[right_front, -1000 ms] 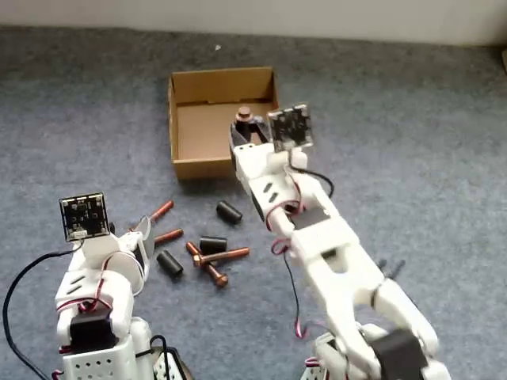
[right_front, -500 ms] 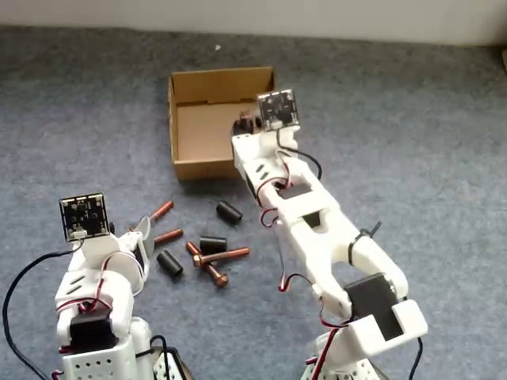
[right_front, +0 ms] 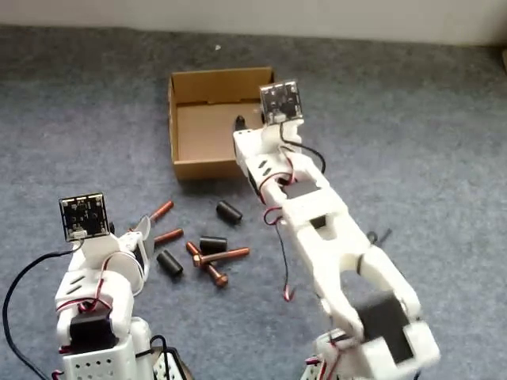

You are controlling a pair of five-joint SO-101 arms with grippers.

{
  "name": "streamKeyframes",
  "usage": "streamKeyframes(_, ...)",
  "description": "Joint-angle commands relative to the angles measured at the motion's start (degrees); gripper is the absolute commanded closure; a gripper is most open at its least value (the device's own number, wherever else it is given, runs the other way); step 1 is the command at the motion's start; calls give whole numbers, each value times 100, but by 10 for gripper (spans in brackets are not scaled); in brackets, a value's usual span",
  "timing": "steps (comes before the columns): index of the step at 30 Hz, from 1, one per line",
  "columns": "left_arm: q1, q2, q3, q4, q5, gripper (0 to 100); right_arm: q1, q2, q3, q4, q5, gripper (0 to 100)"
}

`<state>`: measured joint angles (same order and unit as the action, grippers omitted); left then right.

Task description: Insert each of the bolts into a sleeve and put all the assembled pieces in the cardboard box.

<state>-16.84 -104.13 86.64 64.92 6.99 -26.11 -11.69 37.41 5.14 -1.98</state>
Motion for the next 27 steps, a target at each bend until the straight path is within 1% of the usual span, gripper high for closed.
streamKeyframes(1,-75,-66,-31,-114,-35,770,-154,-1385,-207,2009,-9,846)
streamKeyframes(3,-75,-66,-31,-114,-35,770,-259,-1842,-207,2923,0,846)
streamKeyframes(5,-75,-66,-31,-114,-35,770,-391,-2053,-198,3609,0,846)
streamKeyframes(10,-75,-66,-31,-114,-35,770,-875,-1895,-180,4752,0,846)
streamKeyframes(14,-75,-66,-31,-105,-35,770,-1367,-1226,-180,5051,0,846)
streamKeyframes(17,-75,-66,-31,-105,-35,770,-1525,-435,-374,5042,44,844)
streamKeyframes(20,-75,-66,-31,-105,-35,770,-1631,409,-1042,5314,422,844)
streamKeyframes(24,-75,-66,-31,-105,-44,770,-1569,1332,-2132,5912,747,844)
streamKeyframes(27,-75,-66,-31,-105,-44,770,-1525,1859,-2782,6105,1046,844)
